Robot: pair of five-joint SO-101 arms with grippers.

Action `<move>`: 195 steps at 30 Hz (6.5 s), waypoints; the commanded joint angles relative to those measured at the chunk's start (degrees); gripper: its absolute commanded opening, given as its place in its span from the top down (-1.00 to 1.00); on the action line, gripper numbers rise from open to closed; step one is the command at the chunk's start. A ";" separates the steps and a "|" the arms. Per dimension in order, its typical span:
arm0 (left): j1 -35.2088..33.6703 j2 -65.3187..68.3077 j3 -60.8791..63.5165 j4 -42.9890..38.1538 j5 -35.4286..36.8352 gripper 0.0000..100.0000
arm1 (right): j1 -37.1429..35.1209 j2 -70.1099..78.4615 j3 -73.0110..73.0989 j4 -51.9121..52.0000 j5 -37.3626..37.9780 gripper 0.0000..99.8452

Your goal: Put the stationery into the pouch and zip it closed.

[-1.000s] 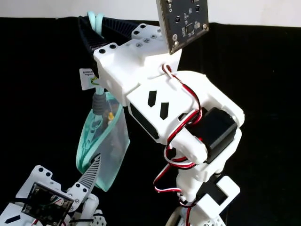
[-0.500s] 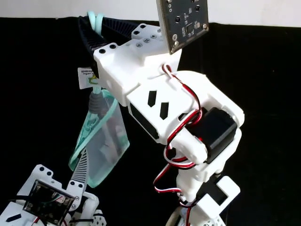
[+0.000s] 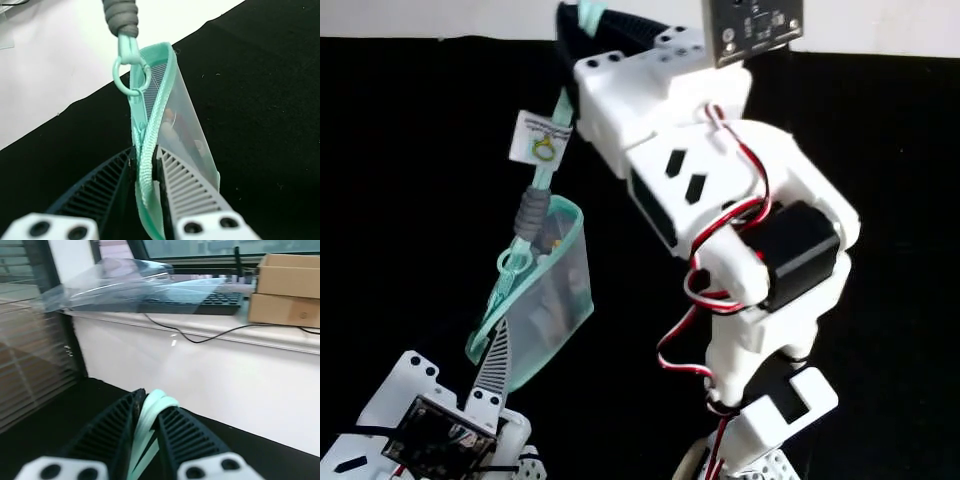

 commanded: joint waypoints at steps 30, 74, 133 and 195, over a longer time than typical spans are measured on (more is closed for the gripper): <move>-1.01 0.22 0.40 1.23 -0.53 0.99 | 31.87 -0.40 43.12 -12.97 0.00 0.99; -1.01 0.75 0.48 0.26 -0.62 0.99 | 22.90 -1.10 84.79 -22.99 -0.35 0.98; -7.08 24.40 26.24 -57.93 -0.35 0.98 | 9.45 -21.14 78.02 -15.87 -0.44 0.31; 8.40 23.96 4.44 -26.73 -0.62 0.96 | 9.80 -21.23 78.11 -15.69 -0.44 0.66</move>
